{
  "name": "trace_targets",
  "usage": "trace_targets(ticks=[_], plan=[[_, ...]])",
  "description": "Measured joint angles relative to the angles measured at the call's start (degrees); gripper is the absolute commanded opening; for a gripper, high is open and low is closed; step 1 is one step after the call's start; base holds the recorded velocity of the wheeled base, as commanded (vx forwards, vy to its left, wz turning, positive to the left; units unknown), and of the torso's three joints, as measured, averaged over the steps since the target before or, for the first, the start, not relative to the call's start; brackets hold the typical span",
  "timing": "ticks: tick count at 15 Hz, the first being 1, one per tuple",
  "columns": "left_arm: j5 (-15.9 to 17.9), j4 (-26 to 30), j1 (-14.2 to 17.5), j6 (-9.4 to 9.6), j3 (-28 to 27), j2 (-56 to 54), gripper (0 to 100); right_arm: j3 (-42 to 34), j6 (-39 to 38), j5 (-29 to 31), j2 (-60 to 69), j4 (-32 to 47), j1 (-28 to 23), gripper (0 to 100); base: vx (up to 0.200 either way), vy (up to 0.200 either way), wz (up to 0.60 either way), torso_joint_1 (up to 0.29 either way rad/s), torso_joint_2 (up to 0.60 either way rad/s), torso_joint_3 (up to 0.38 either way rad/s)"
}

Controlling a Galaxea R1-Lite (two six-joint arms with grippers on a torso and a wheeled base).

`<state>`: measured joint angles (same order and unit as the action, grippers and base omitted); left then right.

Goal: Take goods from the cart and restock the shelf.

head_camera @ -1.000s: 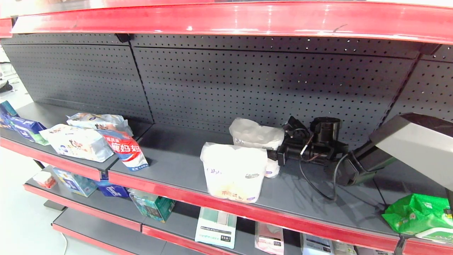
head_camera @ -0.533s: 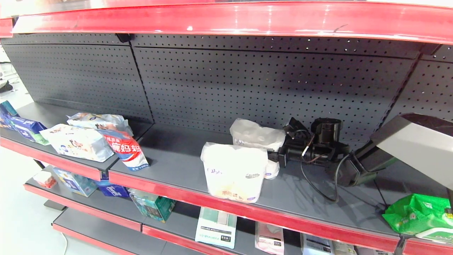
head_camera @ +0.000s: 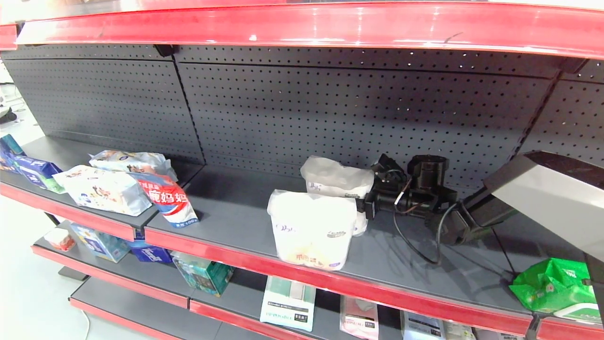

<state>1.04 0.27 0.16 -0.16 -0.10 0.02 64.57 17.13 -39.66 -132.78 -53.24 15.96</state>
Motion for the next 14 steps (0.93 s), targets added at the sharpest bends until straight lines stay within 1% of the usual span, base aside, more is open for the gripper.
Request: trace_targets(ticks=[3, 8, 14], plan=[[-0.02, 0.0, 0.0, 0.0, 0.0, 0.0, 100, 0.63, -0.66, 0.93, -0.16, 0.0, 0.07, 0, 0.0, 0.0, 0.0, 0.0, 0.0, 0.0], [-0.02, 0.0, 0.0, 0.0, 0.0, 0.0, 100, -0.63, 0.05, 0.39, 0.17, -0.24, -0.96, 0, 0.0, 0.0, 0.0, 0.0, 0.0, 0.0], [0.02, 0.0, 0.0, 0.02, 0.0, 0.0, 100, -0.94, -0.4, 3.74, 0.48, -0.22, -0.39, 0, 0.0, 0.0, 0.0, 0.0, 0.0, 0.0]])
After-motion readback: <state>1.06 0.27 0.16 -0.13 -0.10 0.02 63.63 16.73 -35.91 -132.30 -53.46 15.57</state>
